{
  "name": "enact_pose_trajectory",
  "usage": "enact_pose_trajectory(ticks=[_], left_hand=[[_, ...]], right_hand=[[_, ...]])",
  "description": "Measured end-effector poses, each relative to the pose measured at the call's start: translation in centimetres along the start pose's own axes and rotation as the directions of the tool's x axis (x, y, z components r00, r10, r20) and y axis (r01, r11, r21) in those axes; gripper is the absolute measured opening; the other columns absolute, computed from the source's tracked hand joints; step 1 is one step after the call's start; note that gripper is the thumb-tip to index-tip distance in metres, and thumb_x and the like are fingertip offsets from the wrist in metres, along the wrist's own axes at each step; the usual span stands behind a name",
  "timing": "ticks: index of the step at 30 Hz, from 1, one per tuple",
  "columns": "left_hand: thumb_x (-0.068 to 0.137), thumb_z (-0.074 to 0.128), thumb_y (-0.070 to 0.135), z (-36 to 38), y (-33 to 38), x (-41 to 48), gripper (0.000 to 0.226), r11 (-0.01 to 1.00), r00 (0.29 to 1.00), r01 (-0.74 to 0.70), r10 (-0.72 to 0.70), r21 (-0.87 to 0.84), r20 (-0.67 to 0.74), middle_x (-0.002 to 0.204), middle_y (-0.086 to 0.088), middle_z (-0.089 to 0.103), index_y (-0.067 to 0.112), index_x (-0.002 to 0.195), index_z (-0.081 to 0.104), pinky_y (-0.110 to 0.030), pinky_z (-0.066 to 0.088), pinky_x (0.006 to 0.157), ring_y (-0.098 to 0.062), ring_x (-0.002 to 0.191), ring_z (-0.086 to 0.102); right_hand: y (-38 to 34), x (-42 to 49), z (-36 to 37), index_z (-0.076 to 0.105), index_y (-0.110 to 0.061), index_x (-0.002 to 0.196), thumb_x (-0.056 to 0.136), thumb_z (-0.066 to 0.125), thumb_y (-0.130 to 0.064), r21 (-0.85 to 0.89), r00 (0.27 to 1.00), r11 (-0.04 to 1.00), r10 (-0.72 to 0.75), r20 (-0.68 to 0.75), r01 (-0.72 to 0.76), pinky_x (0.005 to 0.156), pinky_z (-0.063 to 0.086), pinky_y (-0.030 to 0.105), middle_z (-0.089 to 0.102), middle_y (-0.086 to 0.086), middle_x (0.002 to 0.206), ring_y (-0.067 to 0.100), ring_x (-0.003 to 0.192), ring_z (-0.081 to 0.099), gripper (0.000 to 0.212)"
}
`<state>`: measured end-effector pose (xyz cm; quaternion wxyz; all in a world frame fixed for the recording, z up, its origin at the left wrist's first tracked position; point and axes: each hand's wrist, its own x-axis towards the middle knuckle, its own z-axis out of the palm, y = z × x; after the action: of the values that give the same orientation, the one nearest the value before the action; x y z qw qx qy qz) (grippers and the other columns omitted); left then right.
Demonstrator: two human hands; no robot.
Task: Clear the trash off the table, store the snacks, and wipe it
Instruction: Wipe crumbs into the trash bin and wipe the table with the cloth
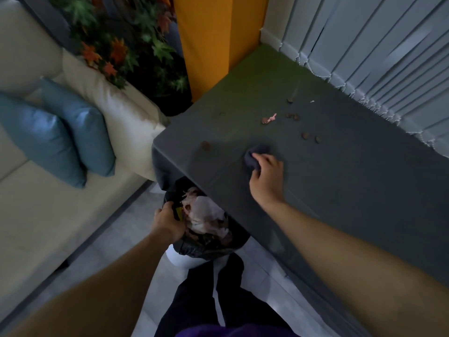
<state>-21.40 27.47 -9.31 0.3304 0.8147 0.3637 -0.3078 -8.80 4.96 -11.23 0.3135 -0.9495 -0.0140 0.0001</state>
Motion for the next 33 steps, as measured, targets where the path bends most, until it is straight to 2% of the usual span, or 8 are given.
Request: enact_pose_trajectory(ticks=[4, 9, 15, 17, 20, 25, 29, 33], left_hand=[[0.084, 0.058, 0.009, -1.3, -0.1, 1.2, 0.077, 1.0, 1.0, 0.001, -0.001, -0.006, -0.011, 0.14, -0.017, 0.037, 0.02, 0.153, 0.025, -0.048, 0.049, 0.099, -0.042, 0.126, 0.043], [0.084, 0.061, 0.012, -2.9, 0.0, 2.2, 0.076, 1.0, 1.0, -0.017, 0.016, 0.007, 0.014, 0.14, -0.016, 0.037, 0.021, 0.152, 0.028, -0.046, 0.048, 0.099, -0.04, 0.125, 0.044], [0.084, 0.06, 0.011, -3.6, 0.1, 3.0, 0.076, 0.999, 0.999, -0.014, 0.013, 0.039, 0.04, 0.141, -0.014, 0.038, 0.022, 0.152, 0.027, -0.044, 0.047, 0.099, -0.037, 0.127, 0.044], [0.085, 0.058, 0.009, -3.6, 0.1, 3.3, 0.076, 0.999, 0.999, -0.014, 0.013, 0.039, 0.045, 0.142, -0.015, 0.037, 0.021, 0.152, 0.027, -0.045, 0.048, 0.1, -0.037, 0.128, 0.043], [0.084, 0.059, 0.009, -3.7, 0.3, 3.5, 0.077, 0.999, 0.998, -0.006, 0.004, 0.033, 0.056, 0.143, -0.015, 0.037, 0.022, 0.153, 0.026, -0.046, 0.048, 0.101, -0.037, 0.128, 0.043], [0.083, 0.063, 0.013, -3.7, 0.5, 3.2, 0.077, 0.999, 0.998, -0.017, 0.014, 0.048, 0.059, 0.14, -0.014, 0.04, 0.022, 0.152, 0.029, -0.047, 0.049, 0.099, -0.036, 0.125, 0.046], [0.081, 0.064, 0.011, -3.5, 0.4, 2.7, 0.08, 1.0, 0.997, -0.01, 0.007, 0.028, 0.075, 0.14, -0.013, 0.039, 0.023, 0.151, 0.028, -0.048, 0.051, 0.097, -0.036, 0.123, 0.046], [0.082, 0.061, 0.011, -2.7, 0.2, 1.9, 0.078, 1.0, 0.998, -0.004, 0.002, 0.018, 0.066, 0.14, -0.013, 0.039, 0.023, 0.152, 0.028, -0.048, 0.05, 0.098, -0.036, 0.124, 0.046]], right_hand=[[-1.3, -2.3, 1.5, 0.067, -0.011, 0.121, 0.08, 0.058, -0.003, 0.031, 0.959, 0.968, -0.252, 0.132, 0.251, 0.098, 0.044, 0.041, 0.062, 0.005, 0.117, 0.029, 0.107, 0.049, 0.043], [-2.9, -4.0, 2.3, 0.069, -0.008, 0.113, 0.078, 0.059, -0.005, 0.211, 0.693, 0.774, -0.63, 0.351, 0.596, 0.097, 0.044, 0.033, 0.064, 0.007, 0.109, 0.028, 0.103, 0.052, 0.037], [-2.9, 4.7, 2.2, 0.064, -0.012, 0.126, 0.083, 0.055, -0.002, -0.016, 0.999, 0.999, -0.05, 0.006, 0.05, 0.099, 0.04, 0.037, 0.059, 0.007, 0.121, 0.033, 0.111, 0.049, 0.045], [-2.9, 5.0, 2.6, 0.062, -0.013, 0.129, 0.085, 0.057, -0.003, -0.053, 0.999, 0.999, 0.008, 0.038, -0.006, 0.101, 0.04, 0.039, 0.057, 0.006, 0.123, 0.033, 0.112, 0.046, 0.046], [-3.1, 2.2, 3.2, 0.067, -0.012, 0.12, 0.077, 0.061, -0.006, -0.007, 0.96, 0.968, -0.247, 0.133, 0.25, 0.096, 0.044, 0.041, 0.061, 0.007, 0.114, 0.033, 0.103, 0.051, 0.043], [-3.9, -2.5, 3.1, 0.071, -0.009, 0.108, 0.078, 0.06, -0.012, 0.224, 0.733, 0.803, -0.595, 0.329, 0.552, 0.094, 0.044, 0.029, 0.064, 0.004, 0.104, 0.025, 0.098, 0.053, 0.032], [-2.4, 0.8, 1.9, 0.072, -0.011, 0.109, 0.077, 0.057, -0.011, 0.138, 0.957, 0.948, -0.288, -0.023, 0.288, 0.092, 0.043, 0.034, 0.064, 0.007, 0.106, 0.031, 0.098, 0.056, 0.035], [0.2, 3.3, -0.8, 0.07, -0.013, 0.115, 0.082, 0.055, -0.006, 0.085, 0.99, 0.996, -0.001, -0.138, 0.013, 0.094, 0.039, 0.031, 0.061, 0.009, 0.11, 0.031, 0.103, 0.05, 0.037]])
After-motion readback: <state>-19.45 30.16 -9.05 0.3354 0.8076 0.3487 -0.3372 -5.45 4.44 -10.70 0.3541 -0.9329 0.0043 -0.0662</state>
